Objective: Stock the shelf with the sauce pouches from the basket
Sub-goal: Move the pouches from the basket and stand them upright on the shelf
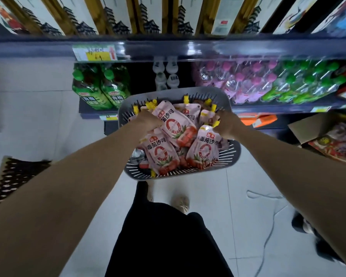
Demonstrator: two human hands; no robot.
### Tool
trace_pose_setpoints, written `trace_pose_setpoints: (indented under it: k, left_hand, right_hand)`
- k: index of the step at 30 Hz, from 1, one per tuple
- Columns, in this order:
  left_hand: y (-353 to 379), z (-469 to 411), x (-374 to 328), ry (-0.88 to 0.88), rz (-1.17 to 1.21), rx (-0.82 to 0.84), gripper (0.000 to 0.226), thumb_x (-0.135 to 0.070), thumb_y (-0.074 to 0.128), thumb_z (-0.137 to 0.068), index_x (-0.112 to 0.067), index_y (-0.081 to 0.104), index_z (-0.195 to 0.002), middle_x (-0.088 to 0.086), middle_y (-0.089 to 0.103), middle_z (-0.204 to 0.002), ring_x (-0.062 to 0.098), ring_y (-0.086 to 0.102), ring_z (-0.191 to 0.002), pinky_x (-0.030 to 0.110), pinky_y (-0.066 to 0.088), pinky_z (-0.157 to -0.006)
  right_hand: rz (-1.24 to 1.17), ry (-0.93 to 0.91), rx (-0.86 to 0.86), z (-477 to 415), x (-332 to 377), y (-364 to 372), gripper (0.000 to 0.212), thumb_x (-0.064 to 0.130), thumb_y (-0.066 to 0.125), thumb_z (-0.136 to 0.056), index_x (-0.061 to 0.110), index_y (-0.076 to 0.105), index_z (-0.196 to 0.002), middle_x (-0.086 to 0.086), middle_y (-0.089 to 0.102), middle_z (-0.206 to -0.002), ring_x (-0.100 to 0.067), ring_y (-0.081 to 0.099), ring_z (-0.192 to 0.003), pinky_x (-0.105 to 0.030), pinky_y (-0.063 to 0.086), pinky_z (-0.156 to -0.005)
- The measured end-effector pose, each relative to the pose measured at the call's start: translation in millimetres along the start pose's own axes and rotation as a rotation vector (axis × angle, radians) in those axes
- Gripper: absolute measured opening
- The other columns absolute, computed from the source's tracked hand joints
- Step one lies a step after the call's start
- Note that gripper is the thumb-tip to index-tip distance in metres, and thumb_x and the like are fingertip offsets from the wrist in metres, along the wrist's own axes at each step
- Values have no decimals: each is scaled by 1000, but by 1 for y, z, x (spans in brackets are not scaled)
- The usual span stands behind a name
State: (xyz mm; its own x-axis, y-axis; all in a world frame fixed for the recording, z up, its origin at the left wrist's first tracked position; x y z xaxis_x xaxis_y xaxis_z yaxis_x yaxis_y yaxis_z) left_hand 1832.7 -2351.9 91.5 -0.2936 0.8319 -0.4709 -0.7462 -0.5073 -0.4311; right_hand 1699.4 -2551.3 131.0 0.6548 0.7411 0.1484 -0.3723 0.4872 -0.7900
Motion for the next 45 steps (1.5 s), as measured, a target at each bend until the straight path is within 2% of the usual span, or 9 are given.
trace_pose_setpoints:
  k: [5,10,14,17,20,23,27,39,45]
  left_hand:
    - [6,-24,8,-53,-57,-94,48,-16,63,-82,0,49,-126,16,65,-96,28,64,-95,36,54,-74]
    - [8,-41,15,-70,22,-142,26,-19,61,-87,-13,52,-110,2,58,-78,16,58,-68,20,39,-37]
    - [5,-50,26,-98,215,-110,37,-12,73,-77,-3,59,-109,10,68,-99,21,65,-90,37,55,-87]
    - [7,-47,28,-109,300,-44,15,-6,69,-81,-4,60,-92,8,63,-87,19,61,-85,39,54,-90]
    - [7,-29,17,-80,458,8,38,0,63,-84,0,54,-121,17,67,-109,22,65,-86,31,60,-64]
    - [3,-6,-6,21,427,16,45,1,61,-85,0,49,-128,22,65,-113,29,66,-92,45,58,-76]
    - [-18,37,-37,182,170,-47,17,-7,64,-85,-4,64,-102,15,63,-95,26,63,-91,47,53,-89]
    - [-125,216,-143,525,86,-116,30,-1,60,-86,5,56,-116,15,58,-102,26,57,-91,35,54,-75]
    - [-183,311,-193,750,-11,-209,6,-4,59,-87,-6,57,-82,15,63,-91,25,62,-84,34,55,-74]
  right_hand:
    - [-27,34,23,-22,-12,26,55,0,52,-88,3,34,-140,-22,56,-126,-33,60,-109,-36,51,-82]
    - [-73,40,-18,-36,-17,37,50,8,55,-89,4,38,-136,-21,62,-115,-33,62,-102,-34,50,-73]
    - [-107,51,-41,-39,-17,33,44,18,65,-84,8,53,-125,-11,63,-92,-24,60,-78,-26,41,-63]
    - [-85,9,4,-33,-11,30,49,19,69,-83,9,53,-128,-9,63,-106,-20,58,-75,-23,39,-62]
    - [-12,-19,56,-20,-3,25,35,18,64,-88,0,59,-118,-14,57,-128,-27,59,-107,-25,41,-73]
    - [-46,-48,51,-1,5,11,20,10,57,-91,3,63,-109,-16,59,-120,-29,58,-103,-29,45,-74]
    - [-62,-86,-28,29,16,-33,17,2,52,-90,7,61,-103,-16,62,-108,-26,51,-85,-28,37,-67]
    - [45,-311,-482,173,87,-232,19,7,52,-89,9,49,-108,-21,61,-103,-35,56,-87,-34,40,-64]
    - [16,-402,-723,254,122,-321,27,11,54,-90,6,43,-114,-21,60,-103,-33,52,-79,-36,43,-64]
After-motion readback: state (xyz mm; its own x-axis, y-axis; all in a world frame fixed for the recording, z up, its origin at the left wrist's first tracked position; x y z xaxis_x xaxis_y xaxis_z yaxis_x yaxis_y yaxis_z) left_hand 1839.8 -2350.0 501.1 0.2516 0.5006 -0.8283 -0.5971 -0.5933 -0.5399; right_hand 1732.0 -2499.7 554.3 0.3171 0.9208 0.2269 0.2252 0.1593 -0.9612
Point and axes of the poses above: each hand's wrist, its own z-axis away from the middle knuckle, its own y-axis out of the palm, x = y × z, the point moved 8 cm from there along -z, towards the middle knuckle
